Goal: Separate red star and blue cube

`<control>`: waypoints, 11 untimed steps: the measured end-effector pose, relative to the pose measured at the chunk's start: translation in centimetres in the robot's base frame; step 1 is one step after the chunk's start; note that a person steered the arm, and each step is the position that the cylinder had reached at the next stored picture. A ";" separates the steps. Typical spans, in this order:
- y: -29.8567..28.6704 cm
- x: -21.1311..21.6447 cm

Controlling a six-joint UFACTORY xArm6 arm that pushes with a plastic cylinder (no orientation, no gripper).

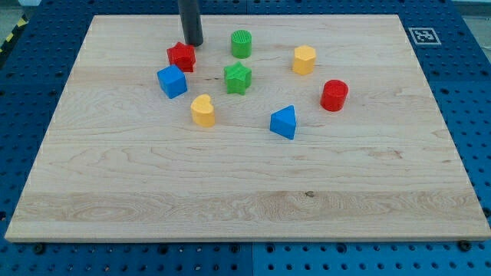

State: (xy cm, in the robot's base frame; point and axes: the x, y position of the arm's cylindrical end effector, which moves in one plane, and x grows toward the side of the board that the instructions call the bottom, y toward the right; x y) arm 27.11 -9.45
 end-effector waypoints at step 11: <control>-2.7 7.5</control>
